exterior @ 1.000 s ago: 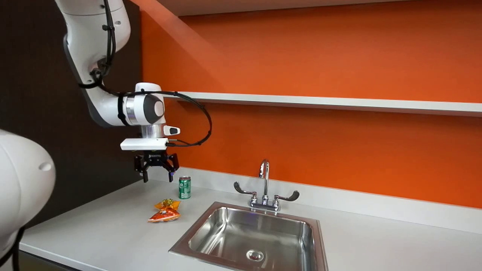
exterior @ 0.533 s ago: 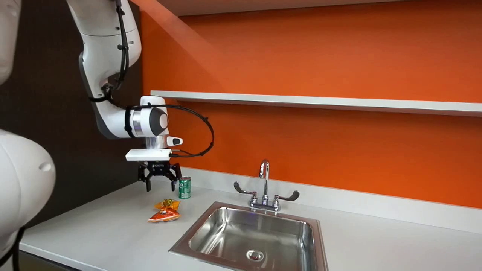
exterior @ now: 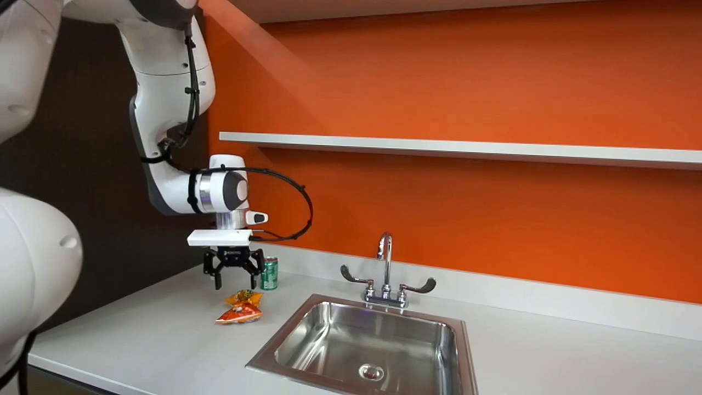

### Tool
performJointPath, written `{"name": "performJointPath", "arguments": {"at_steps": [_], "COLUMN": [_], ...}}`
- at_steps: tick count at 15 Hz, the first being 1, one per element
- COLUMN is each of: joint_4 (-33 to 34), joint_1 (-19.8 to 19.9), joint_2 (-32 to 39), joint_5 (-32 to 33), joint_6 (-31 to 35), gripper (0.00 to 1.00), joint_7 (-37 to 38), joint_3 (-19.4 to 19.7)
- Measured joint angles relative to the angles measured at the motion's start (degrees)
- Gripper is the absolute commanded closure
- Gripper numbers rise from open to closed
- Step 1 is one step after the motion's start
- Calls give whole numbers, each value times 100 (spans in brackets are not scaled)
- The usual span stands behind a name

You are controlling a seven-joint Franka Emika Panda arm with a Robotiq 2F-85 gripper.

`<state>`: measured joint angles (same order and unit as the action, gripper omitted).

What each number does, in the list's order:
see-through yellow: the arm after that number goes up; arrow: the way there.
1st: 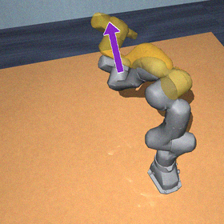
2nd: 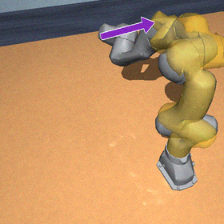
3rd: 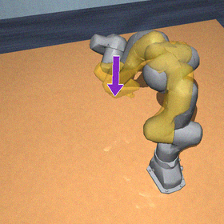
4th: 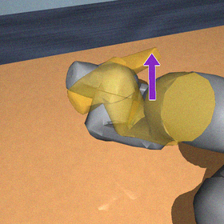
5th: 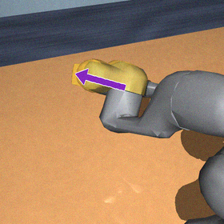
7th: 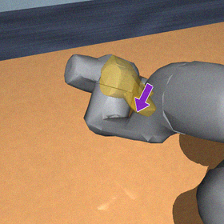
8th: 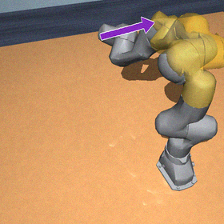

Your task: Place the bag of cheetos in the sink

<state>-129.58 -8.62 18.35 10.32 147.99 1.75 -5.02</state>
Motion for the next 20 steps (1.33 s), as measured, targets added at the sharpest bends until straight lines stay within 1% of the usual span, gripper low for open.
{"name": "performJointPath", "arguments": {"at_steps": [15,16,17,18,19,20], "joint_4": [475,503,528,552,572,591], "joint_1": [-172,-183,-194,-205,-209,-210], "joint_2": [733,760,784,806,825,845], "joint_5": [1,1,1,1,1,1], "joint_6": [93,93,93,93,93,93], "gripper": [0,2,26,27,33,43], "joint_7": [0,0,0,0,0,0], "joint_3": [218,226,236,248,255,260]}}
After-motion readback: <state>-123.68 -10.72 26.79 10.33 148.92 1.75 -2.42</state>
